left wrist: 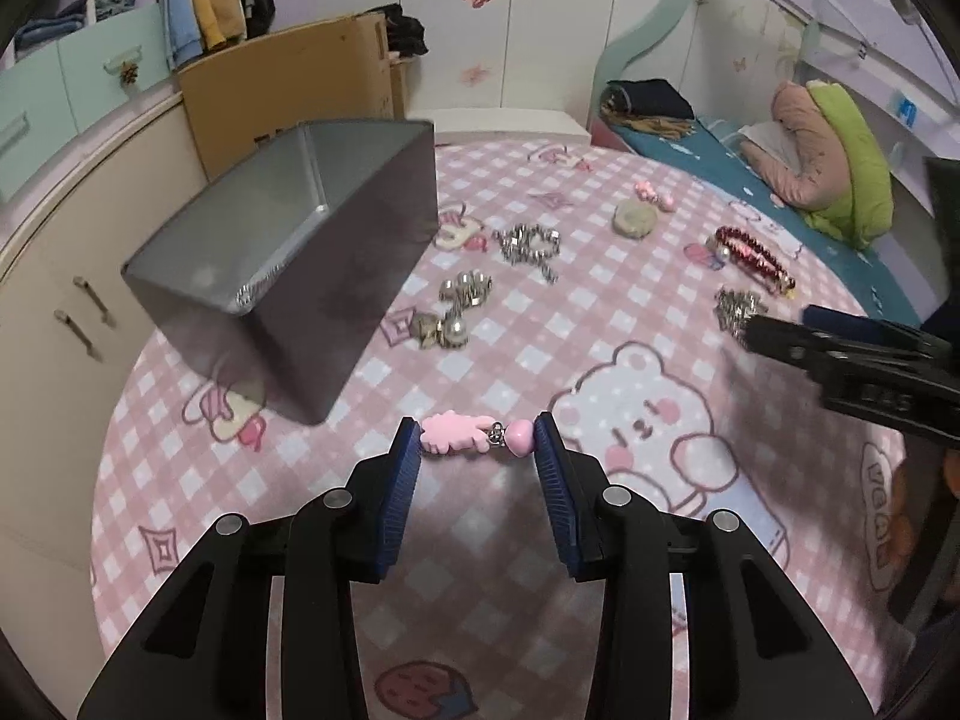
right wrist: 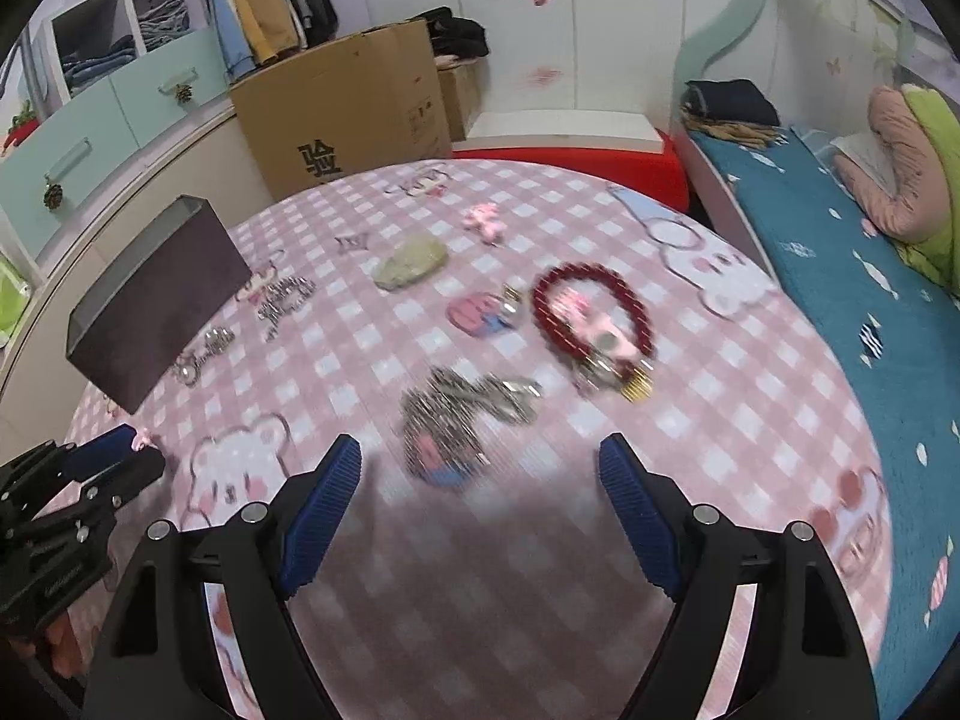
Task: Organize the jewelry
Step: 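Lift the pink clip with the left tool while the right tool grasps a silver chain, then lower the pink clip and silver chain into the grey box and open both tools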
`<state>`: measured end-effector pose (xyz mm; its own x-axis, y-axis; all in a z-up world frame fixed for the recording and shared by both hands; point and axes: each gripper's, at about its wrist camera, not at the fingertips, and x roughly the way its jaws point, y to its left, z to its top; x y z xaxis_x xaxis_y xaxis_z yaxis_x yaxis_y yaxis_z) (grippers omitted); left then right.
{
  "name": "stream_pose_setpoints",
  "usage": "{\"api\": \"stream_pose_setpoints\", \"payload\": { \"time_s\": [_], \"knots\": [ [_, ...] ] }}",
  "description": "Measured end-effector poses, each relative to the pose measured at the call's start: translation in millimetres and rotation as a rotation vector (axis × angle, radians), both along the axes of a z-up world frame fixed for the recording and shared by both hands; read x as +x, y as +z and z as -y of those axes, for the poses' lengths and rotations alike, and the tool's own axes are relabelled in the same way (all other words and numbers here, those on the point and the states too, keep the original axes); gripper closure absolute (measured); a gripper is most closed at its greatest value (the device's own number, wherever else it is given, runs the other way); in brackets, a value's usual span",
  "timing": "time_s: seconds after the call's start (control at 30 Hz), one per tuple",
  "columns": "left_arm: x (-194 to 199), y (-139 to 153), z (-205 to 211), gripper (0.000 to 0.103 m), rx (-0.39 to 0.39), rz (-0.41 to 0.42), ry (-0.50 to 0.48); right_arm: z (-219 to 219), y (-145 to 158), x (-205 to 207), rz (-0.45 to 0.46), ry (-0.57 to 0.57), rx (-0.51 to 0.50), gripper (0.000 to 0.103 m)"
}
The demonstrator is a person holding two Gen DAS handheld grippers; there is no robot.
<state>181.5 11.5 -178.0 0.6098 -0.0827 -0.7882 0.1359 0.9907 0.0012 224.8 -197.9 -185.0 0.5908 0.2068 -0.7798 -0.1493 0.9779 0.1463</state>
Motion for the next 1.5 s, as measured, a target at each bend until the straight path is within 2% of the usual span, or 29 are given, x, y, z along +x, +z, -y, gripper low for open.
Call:
{"api": "stream_pose_setpoints", "payload": {
  "time_s": [0.2,0.27,0.33,0.47,0.5,0.57,0.6,0.63,0.83,0.93,1.13,1.3,1.5],
  "knots": [
    [4,6,-2,0.064,-0.014,0.005,0.002,-17,-4,17,0.005,0.009,-0.025,0.022],
    [4,7,-3,0.064,-0.025,0.004,-0.004,-17,-5,19,0.009,0.003,-0.030,0.028],
    [3,8,-3,0.064,-0.039,0.005,-0.010,-18,-3,20,0.016,0.001,-0.039,0.049],
    [2,13,-4,0.064,-0.071,0.005,-0.026,-13,-3,17,0.030,-0.013,-0.087,0.071],
    [1,14,-4,0.064,-0.077,0.008,-0.029,-11,-2,16,0.034,-0.015,-0.095,0.080],
    [0,17,-4,0.064,-0.087,0.008,-0.038,-5,-2,14,0.033,-0.006,-0.077,0.085],
    [0,18,-4,0.064,-0.094,0.007,-0.043,-4,-2,13,0.031,0.001,-0.074,0.092],
    [0,19,-3,0.064,-0.099,0.007,-0.046,-4,-1,12,0.033,0.002,-0.071,0.094],
    [-6,43,-5,0.064,-0.167,0.046,-0.089,-4,14,-2,0.053,0.009,-0.033,0.095],
    [-6,61,-8,0.064,-0.196,0.075,-0.111,-7,37,-12,0.098,0.025,-0.005,0.095],
    [-2,120,-31,0.064,-0.250,0.194,-0.136,-29,100,-23,0.206,0.099,0.057,0.095],
    [7,152,-53,0.064,-0.227,0.259,-0.131,-58,141,-15,0.266,0.174,0.093,0.095],
    [28,160,-84,0.064,-0.198,0.257,-0.082,-103,178,0,0.323,0.254,0.109,0.095]
  ]
}}
